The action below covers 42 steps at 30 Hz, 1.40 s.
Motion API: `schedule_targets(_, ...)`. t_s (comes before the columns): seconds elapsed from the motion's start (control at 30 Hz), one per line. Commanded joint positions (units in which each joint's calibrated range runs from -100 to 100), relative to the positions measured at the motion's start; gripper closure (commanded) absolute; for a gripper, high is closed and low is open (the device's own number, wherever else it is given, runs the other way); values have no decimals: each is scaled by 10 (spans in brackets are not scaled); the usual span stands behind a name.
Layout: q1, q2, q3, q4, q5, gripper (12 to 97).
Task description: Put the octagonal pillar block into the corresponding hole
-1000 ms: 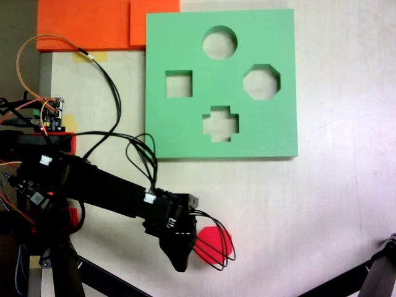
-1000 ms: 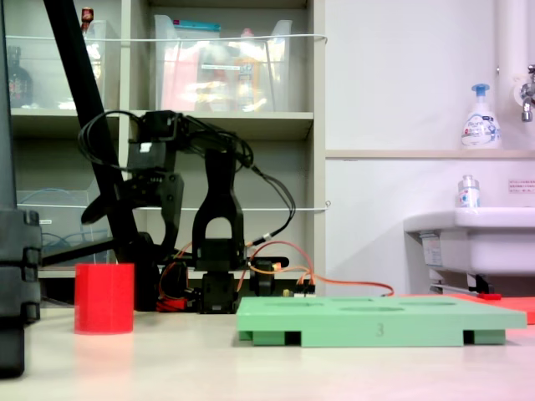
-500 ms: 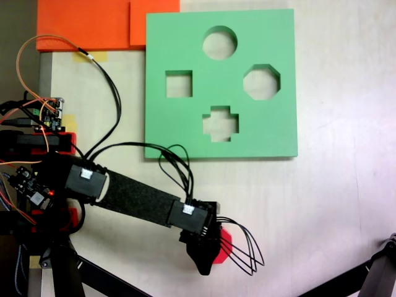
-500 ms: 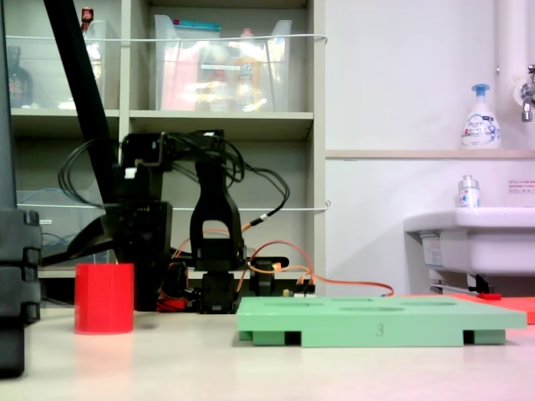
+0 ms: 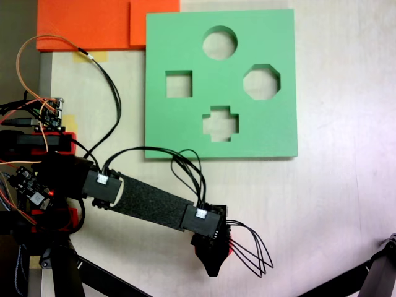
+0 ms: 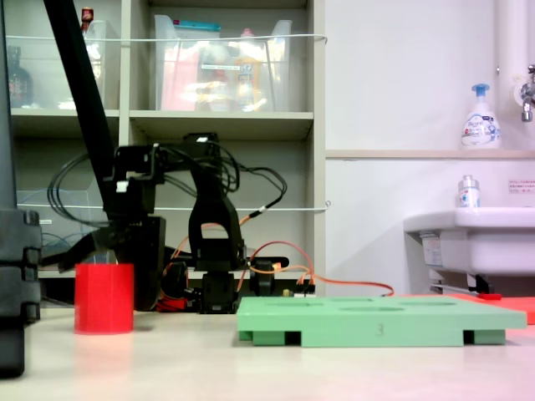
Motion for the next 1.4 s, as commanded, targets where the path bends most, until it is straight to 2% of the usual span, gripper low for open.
schedule_targets(0.0,0,6,30,6,-3,265)
schedule_targets(0.1,0,17,30,-5,-3,281)
schedule_targets(0.2,0,20,30,-20,-3,380)
schedule_targets(0.3,-1,28,30,-31,-3,411)
schedule_targets(0.4,-2,39,29,-47,-3,535)
schedule_targets(0.5,-2,46,29,-59,-3,583)
schedule_targets(0.83,-4,55,21,-74,-3,620)
schedule_targets(1.37,-7,53,16,-89,-3,623)
